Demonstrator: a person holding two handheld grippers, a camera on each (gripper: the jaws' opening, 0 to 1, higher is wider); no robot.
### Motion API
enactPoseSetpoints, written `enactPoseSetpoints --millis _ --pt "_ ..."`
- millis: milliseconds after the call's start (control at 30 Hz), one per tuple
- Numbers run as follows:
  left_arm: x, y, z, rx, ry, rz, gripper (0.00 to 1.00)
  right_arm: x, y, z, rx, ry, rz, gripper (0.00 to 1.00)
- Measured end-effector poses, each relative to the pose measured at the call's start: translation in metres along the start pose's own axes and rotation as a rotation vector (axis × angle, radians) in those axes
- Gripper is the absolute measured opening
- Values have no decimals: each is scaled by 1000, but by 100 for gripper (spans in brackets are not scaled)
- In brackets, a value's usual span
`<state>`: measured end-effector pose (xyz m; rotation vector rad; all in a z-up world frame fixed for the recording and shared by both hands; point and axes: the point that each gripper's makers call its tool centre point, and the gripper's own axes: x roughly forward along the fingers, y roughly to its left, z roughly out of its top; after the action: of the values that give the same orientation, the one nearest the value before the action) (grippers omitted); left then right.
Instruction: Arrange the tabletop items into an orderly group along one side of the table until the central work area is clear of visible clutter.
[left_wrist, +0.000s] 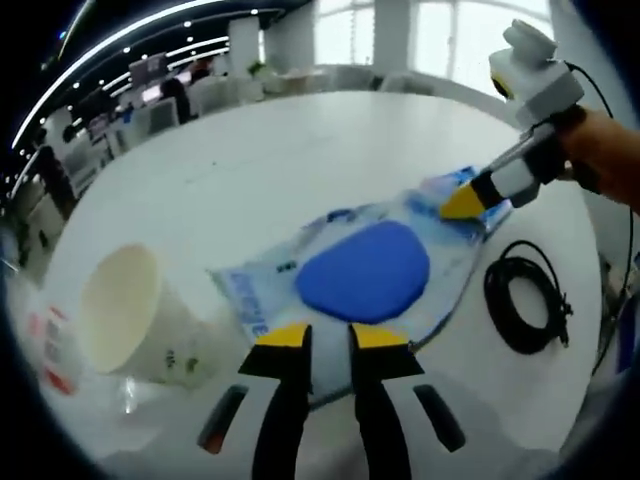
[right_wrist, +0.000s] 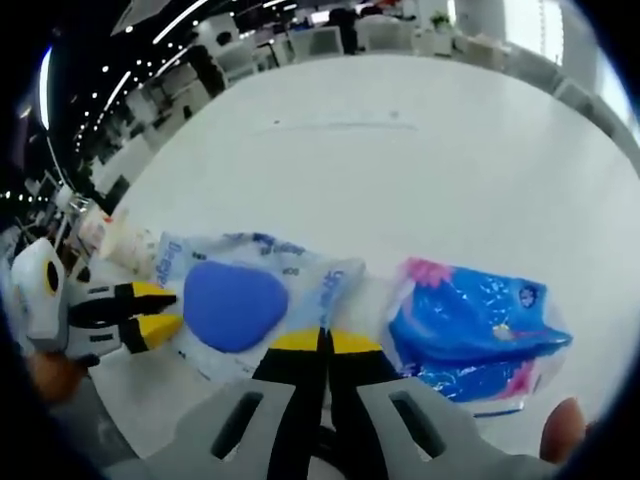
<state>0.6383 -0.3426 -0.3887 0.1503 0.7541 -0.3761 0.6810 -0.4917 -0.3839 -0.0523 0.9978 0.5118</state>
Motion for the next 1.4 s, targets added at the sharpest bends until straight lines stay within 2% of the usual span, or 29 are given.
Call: enactPoseSetpoints --millis 567,833,1233,1400 --pt "9 5 4 7 3 11 10 -3 -3 -4 26 -2 -7 1" --pt "9 8 7 -2 -1 11 10 -2 -2 0 -7 -14 -1 3" --pt "3 5 14 -8 -29 8 17 -11 -1 8 -28 -52 -12 7" --pt "-1 -1 18 -15 -46 -3 21 -16 -1 10 -80 -69 -15 7"
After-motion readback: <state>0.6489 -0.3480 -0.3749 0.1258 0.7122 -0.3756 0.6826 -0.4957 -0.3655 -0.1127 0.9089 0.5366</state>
